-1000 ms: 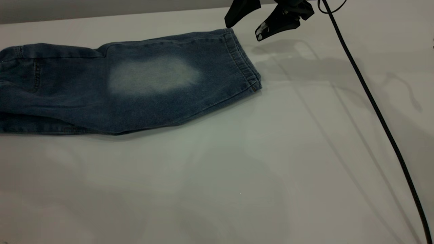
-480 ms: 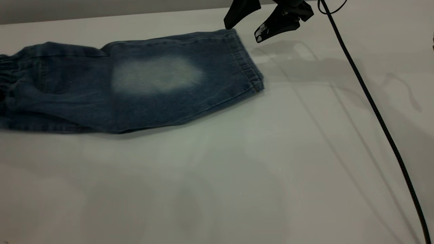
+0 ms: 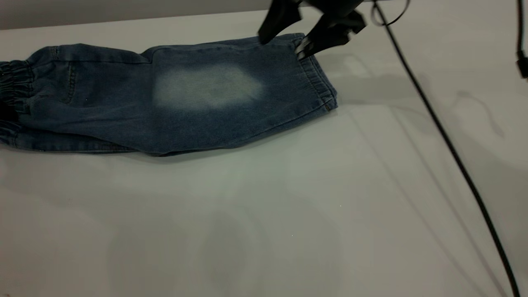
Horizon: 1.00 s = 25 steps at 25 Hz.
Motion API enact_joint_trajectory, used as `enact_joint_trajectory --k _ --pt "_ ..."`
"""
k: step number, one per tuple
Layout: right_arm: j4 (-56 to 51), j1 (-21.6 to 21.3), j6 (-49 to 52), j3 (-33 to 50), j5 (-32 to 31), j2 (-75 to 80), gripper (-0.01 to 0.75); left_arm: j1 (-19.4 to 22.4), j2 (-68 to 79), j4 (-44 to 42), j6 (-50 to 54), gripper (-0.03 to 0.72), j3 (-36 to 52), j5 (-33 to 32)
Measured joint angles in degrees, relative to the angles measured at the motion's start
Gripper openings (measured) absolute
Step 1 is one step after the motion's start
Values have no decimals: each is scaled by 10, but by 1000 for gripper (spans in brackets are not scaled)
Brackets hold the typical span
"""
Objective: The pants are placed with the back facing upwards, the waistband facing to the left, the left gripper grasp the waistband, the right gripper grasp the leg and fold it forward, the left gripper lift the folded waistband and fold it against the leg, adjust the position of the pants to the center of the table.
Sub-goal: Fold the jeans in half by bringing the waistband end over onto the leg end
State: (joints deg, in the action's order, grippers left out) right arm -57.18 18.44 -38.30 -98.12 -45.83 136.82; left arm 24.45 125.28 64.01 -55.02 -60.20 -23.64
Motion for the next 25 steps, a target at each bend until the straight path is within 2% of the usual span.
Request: enact_joint_trajectory --k 8,14,19,25 --pt "-29 64 -14 -34 54 34 550 -23 -79 -19 -2 204 3 -40" --pt "-29 92 17 -120 43 86 527 -59 -147 -14 -2 202 6 -63" --pt "-27 119 35 -194 23 127 521 -104 -185 -13 -2 202 7 -63" --pt "-30 144 49 -219 22 158 521 -175 -225 -6 0 202 7 -65"
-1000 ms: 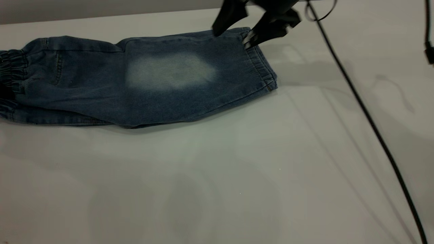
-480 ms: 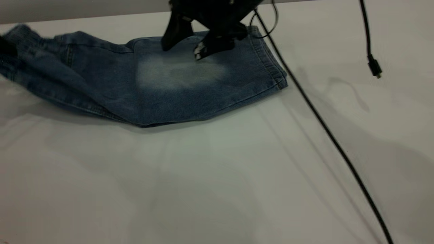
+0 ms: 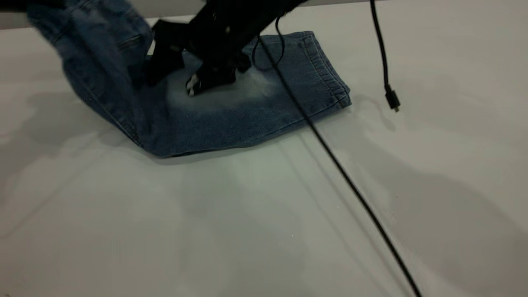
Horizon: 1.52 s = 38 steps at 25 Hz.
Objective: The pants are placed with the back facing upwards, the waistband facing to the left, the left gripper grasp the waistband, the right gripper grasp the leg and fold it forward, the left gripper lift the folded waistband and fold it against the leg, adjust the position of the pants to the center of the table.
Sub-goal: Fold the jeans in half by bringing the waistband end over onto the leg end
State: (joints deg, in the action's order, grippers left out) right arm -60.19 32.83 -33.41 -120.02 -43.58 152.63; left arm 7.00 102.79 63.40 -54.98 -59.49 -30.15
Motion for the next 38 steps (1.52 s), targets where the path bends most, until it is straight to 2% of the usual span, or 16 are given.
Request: enact_joint_trajectory --k 8,11,19,24,32,38 --pt "0 10 0 -4 -10 4 521 -105 -16 39 0 202 -1 23" --pt "6 5 0 -4 -31 4 521 -130 -25 42 -9 202 -2 45" --pt "52 -30 14 -71 -131 4 521 -129 -31 43 -9 202 -4 52" --pt "133 -42 33 -133 -176 3 521 -129 -31 43 -9 202 -5 53" --pt "312 -43 119 -141 -169 21 521 -132 -31 78 -9 202 -40 22" --pt "301 -42 118 -141 -159 45 521 -165 -30 90 -26 202 -65 46"
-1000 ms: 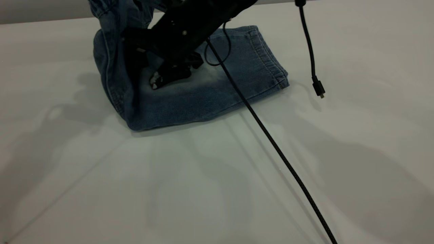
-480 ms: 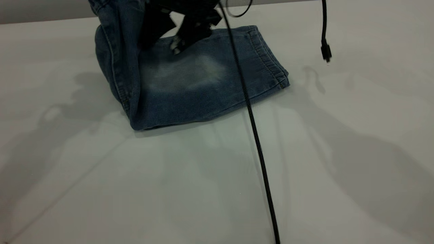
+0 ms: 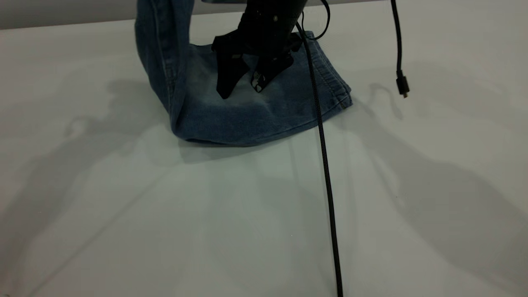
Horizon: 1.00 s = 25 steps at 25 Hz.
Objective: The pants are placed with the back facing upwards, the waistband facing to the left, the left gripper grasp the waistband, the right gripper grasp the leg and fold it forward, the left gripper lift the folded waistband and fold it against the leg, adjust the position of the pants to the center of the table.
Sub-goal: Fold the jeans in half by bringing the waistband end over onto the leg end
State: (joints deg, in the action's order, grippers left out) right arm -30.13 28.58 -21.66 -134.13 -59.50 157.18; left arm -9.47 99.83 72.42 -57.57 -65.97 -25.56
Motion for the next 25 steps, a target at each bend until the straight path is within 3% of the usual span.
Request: enact_joint_trajectory --k 6,14,20,25 --pt "-68 0 -14 0 -21 2 518 -41 11 -1 -4 202 1 29" --pt "-56 -20 -13 -22 -33 -44 496 -44 11 -3 -4 202 1 31" --pt "-26 -58 7 -82 -52 -52 495 -44 11 -6 -5 201 1 12" --pt "7 -106 37 -159 -104 -52 493 -59 28 -4 -5 201 1 7"
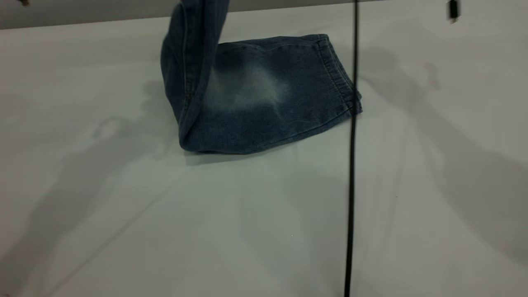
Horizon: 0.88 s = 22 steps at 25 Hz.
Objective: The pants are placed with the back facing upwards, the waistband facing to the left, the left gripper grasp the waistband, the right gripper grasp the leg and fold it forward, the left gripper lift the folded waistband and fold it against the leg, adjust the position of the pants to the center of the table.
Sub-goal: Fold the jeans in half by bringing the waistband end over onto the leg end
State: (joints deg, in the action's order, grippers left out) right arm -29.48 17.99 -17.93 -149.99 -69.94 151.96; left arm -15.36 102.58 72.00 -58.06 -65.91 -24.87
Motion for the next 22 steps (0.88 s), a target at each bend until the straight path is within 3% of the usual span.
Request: enact_joint_trajectory --k 6,12,20,22 --pt "2 -58 22 -103 -3 -12 493 -43 49 9 -4 195 0 42" --pt "-2 -86 22 -114 -2 -35 493 -92 125 54 -46 195 -31 118" --pt "-11 -82 24 -115 -1 -34 493 -122 228 92 -91 195 -128 83" --pt "-3 -83 24 -115 -1 -34 493 -122 231 90 -96 224 -133 68"
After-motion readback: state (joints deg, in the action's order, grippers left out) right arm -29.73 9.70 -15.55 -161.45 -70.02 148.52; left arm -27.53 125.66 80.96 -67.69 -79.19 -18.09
